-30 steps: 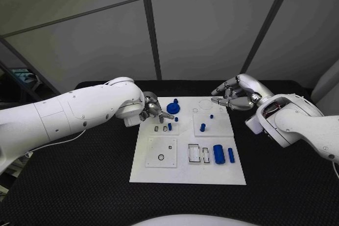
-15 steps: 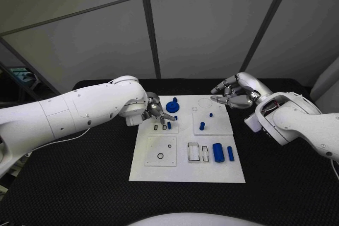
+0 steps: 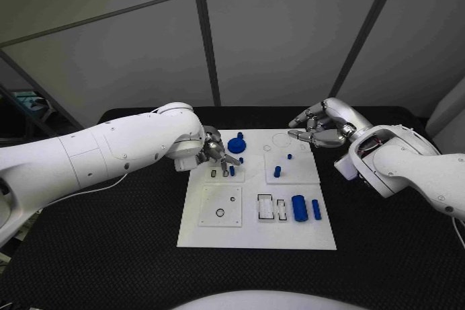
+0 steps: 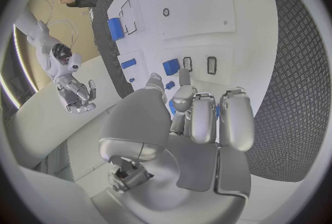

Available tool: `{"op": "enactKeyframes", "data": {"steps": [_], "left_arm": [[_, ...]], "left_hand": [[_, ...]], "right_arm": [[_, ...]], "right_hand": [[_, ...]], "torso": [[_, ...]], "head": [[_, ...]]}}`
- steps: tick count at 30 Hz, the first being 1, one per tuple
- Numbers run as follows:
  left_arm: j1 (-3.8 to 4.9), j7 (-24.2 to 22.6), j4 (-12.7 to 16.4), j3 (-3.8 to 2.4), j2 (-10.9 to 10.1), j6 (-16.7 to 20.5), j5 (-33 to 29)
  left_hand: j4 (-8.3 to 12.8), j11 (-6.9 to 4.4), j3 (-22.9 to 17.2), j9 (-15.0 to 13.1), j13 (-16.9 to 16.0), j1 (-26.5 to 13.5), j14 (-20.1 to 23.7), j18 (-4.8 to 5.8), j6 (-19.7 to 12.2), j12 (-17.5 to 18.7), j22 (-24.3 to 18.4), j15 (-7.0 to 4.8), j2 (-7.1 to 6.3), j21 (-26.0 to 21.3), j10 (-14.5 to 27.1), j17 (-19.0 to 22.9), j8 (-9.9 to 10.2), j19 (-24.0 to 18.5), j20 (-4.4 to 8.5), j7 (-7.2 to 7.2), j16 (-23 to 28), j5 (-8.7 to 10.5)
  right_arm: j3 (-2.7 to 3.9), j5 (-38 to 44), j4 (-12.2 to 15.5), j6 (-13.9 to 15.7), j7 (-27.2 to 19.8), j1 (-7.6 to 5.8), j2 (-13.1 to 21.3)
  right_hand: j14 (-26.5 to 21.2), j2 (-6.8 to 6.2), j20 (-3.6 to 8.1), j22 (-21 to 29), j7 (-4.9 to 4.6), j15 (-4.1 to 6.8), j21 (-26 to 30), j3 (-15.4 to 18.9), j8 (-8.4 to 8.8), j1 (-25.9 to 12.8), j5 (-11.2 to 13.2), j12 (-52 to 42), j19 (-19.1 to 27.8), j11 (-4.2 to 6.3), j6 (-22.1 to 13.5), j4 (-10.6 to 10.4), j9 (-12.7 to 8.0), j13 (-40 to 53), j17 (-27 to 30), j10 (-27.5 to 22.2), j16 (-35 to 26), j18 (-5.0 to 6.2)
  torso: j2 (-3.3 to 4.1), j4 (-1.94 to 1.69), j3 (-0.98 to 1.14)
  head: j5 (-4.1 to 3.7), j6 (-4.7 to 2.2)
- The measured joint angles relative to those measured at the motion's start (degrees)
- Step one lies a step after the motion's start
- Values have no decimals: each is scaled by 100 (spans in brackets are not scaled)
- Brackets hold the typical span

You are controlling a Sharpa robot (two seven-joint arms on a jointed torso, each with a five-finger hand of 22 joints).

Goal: Assemble the parts on the task board

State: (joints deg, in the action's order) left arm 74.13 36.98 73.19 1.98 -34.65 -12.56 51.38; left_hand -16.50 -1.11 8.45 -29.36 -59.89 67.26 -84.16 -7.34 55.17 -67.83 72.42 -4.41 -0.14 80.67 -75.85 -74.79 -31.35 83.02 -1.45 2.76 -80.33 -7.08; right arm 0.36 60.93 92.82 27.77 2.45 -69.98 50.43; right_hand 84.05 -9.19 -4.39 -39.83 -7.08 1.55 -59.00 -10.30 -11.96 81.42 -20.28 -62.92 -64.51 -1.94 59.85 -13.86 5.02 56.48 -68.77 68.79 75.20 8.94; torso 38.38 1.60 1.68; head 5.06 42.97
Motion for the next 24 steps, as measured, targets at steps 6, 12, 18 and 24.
{"op": "enactKeyframes", "data": {"steps": [6, 12, 18, 24], "left_arm": [[0, 0, -28, 2, 25, -20, 1], [0, -6, -55, 3, 63, -48, 1], [0, -13, -84, 4, 96, -78, 2], [0, -18, -94, 5, 116, -101, 3]], "left_hand": [[15, 0, -15, -41, -3, 60, 0, 0, 0, 0, 26, 0, 60, 0, 0, -4, 0, 21, 21, 0, 0, -22], [63, -20, -63, -97, -7, 220, 0, -1, -21, 0, 26, 0, 113, 0, 20, -4, -22, 41, 0, 21, 0, -22], [78, -20, -78, -114, -18, 242, 0, -1, -41, 0, 37, 0, 135, 0, 20, -4, -22, 41, 0, 0, 0, -22], [103, -20, -104, -135, -25, 298, 0, -2, -41, 0, 43, 0, 144, 0, 20, -4, -22, 41, 0, 0, 0, -22]], "right_arm": [[0, 0, -17, -5, 16, 0, -24], [0, 0, -27, -24, 31, 0, -52], [0, 3, -34, -43, 44, 0, -66], [0, 4, -47, -59, 53, 1, -81]], "right_hand": [[0, 0, 0, 18, 19, 0, 0, 0, 0, 0, 0, 0, 0, 0, -19, 0, 0, -10, 8, 0, 0, -1], [0, 0, 0, -26, 19, 0, 0, -16, 0, 0, -32, 0, 0, 0, -19, -16, -1, 21, -42, 0, 0, -1], [0, 0, 0, -26, 19, 0, 0, -16, 0, 0, -32, 0, 0, 0, -19, -16, -1, 21, -42, 0, 0, -2], [0, 0, -1, -20, 19, 0, 0, -16, 0, 0, -32, 0, 0, 0, -19, -16, -2, 21, -36, 0, 0, -2]], "torso": [[0, 0, 1], [1, -1, 2], [4, -1, 2], [7, -1, 2]], "head": [[-4, 16], [-3, 32], [-2, 54], [-11, 63]]}}
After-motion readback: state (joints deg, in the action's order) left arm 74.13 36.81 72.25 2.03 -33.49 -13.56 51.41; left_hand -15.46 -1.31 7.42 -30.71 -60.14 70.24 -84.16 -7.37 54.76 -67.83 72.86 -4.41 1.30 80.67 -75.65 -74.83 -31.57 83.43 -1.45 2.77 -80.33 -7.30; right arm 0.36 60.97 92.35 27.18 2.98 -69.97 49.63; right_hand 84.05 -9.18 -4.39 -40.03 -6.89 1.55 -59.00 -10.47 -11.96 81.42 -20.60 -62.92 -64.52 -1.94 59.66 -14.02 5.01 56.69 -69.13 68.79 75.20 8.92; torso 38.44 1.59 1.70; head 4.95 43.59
